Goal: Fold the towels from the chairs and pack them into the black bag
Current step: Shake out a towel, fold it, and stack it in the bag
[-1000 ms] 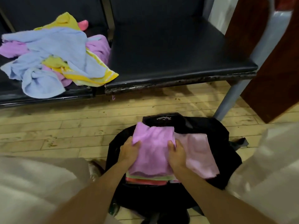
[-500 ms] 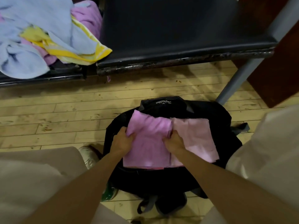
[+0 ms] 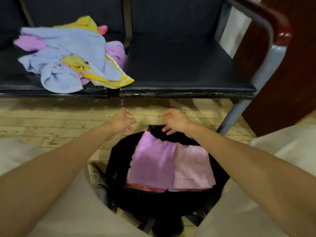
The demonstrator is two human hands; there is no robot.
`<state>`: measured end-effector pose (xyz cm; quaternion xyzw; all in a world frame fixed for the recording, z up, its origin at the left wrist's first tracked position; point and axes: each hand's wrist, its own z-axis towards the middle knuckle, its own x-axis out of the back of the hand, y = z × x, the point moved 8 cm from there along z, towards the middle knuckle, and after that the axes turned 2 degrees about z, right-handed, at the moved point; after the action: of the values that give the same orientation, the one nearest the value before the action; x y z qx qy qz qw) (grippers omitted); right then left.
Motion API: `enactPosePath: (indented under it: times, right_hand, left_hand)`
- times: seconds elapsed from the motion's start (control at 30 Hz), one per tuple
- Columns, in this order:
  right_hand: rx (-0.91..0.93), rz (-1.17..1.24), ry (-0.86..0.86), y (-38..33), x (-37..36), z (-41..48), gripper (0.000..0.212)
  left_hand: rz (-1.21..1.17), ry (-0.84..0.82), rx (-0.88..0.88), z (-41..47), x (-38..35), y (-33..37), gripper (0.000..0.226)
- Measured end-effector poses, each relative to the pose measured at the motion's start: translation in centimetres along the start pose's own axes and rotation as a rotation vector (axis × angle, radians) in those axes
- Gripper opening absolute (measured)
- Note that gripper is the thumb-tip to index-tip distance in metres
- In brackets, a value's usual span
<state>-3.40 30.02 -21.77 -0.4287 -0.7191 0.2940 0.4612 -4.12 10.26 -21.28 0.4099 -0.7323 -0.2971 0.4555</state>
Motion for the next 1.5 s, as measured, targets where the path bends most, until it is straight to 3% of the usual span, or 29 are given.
enactPosePath:
  times: [0.13, 0.23, 0.47, 0.57, 0.63, 0.8, 1.07, 1.2, 1.33, 1.4, 1.5]
  right_hand:
    - [0.181, -0.040, 0.009, -7.8, 0.8, 0.6, 0.040]
    - [0.309, -0.172, 0.019, -12.2, 0.3, 0.7, 0.046]
    - [0.533, -0.239, 0.080, -18.7, -2.9, 4.2, 0.025]
    - [0.565, -0.182, 0.128, -21.2, -4.5, 6.7, 0.020]
    - [0.551, -0.121, 0.165, -22.4, -5.3, 8.3, 0.018]
    - [0.469, -0.130, 0.071, -22.9, -9.3, 10.8, 0.028]
    - [0.554, -0.268, 0.099, -24.2, -9.1, 10.8, 0.011]
    - [0.529, 0.139, 0.139, -25.0, -5.9, 10.4, 0.018]
    - [0.478, 0.518, 0.172, -25.1, -1.3, 9.6, 0.024]
    - [0.465, 0.664, 0.150, -24.9, 0.7, 8.9, 0.024]
    - [0.418, 0.795, 0.138, -23.8, 4.1, 8.0, 0.018]
  left_hand:
    - [-0.025, 0.074, -0.127, -0.4, 5.4, 4.6, 0.029]
    - [0.035, 0.032, -0.164, -0.5, 8.5, 6.6, 0.022]
    - [-0.124, 0.228, -0.183, 1.4, 15.7, 7.1, 0.020]
    - [-0.157, 0.324, -0.178, 1.8, 17.9, 6.8, 0.019]
    - [-0.309, 0.354, -0.131, 1.9, 18.6, 5.8, 0.014]
    - [-0.611, 0.407, -0.032, 1.8, 19.5, 3.7, 0.012]
    - [-0.635, 0.456, 0.004, 2.3, 18.9, 3.8, 0.017]
    - [-0.699, 0.484, -0.016, 2.7, 18.2, 5.2, 0.012]
    - [-0.742, 0.403, -0.081, 2.7, 16.3, 8.1, 0.012]
    - [-0.801, 0.251, -0.133, 2.8, 14.4, 10.1, 0.010]
    - [-0.887, -0.022, -0.206, 3.1, 10.8, 12.7, 0.024]
